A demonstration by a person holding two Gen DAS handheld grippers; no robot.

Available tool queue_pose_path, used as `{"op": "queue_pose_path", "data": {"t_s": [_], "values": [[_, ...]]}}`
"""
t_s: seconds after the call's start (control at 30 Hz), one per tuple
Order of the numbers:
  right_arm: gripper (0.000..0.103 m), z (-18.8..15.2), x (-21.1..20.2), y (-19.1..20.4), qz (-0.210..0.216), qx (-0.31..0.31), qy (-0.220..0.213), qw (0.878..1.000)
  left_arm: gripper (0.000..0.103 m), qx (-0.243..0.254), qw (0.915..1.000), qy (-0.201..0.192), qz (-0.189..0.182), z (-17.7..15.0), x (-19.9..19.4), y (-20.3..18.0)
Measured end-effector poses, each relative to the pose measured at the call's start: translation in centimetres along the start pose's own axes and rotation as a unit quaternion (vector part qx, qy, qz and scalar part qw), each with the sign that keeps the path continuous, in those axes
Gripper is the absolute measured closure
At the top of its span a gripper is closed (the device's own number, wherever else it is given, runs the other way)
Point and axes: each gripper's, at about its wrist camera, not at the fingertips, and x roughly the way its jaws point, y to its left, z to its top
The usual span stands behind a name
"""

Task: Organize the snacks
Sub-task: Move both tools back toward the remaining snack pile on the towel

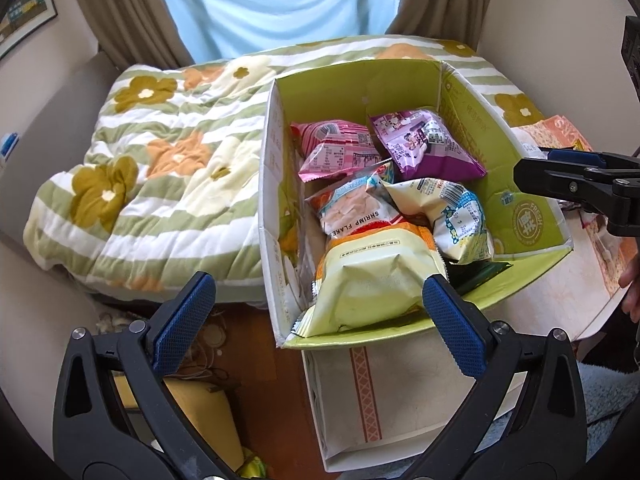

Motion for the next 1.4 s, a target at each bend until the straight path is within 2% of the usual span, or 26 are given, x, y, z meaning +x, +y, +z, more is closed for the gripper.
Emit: {"op": "queue_pose_path", "data": {"t_s": [0.33,0.6,0.77,0.93,1.07,1.27,1.4], "values": [[0.009,-1.2,-2.8,0.6,-0.014,0.006,-0.021,1.0,0.0,0.027,0.9992,-0.019,-0.021,-0.1,-1.8,-1.5],[0.009,-2.3,-7.1,-2.6,-0.035,0.02,-0.055,0.998,0.0,0.048,0.9972,-0.039,-0.042,1.4,-3.8,-5.8],[0.009,-3.3,-10.8,-7.1,-0.07,0.034,-0.089,0.993,0.0,0.062,0.9953,-0.048,-0.056,3.0,-4.5,-11.0],[0.009,-4.4,-14.7,-12.3,-0.11,0.044,-0.103,0.988,0.0,0.063,0.9933,-0.042,-0.087,4.6,-4.4,-17.5],[0.009,-5.4,-16.9,-17.4,-0.148,0.048,-0.091,0.984,0.0,0.058,0.9926,-0.034,-0.102,5.9,-3.7,-22.8],[0.009,-7.0,-18.3,-23.7,-0.164,0.055,-0.071,0.982,0.0,0.039,0.9918,-0.018,-0.12,7.8,-1.9,-29.7],[0.009,-8.1,-17.6,-27.8,-0.177,0.062,-0.049,0.981,0.0,0.036,0.9906,-0.001,-0.132,9.2,0.9,-33.7]]}}
